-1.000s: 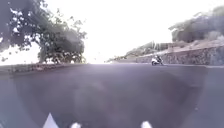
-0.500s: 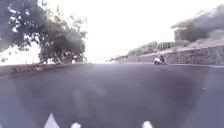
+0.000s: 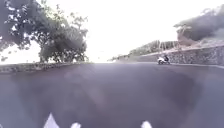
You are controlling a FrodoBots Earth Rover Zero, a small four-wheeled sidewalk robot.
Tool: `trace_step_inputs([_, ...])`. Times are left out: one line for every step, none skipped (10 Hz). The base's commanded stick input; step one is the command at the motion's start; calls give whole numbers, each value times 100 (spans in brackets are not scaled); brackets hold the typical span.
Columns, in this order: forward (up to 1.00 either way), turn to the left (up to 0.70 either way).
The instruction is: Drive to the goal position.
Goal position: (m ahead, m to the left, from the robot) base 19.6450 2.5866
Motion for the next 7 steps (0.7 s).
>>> trace_step_inputs([85, -9])
trace_step_inputs([85, -3])
trace_step_inputs([85, -16])
trace_step_inputs([85, -28])
trace_step_inputs([85, -33])
trace_step_inputs([85, -33])
trace_step_inputs([85, -33])
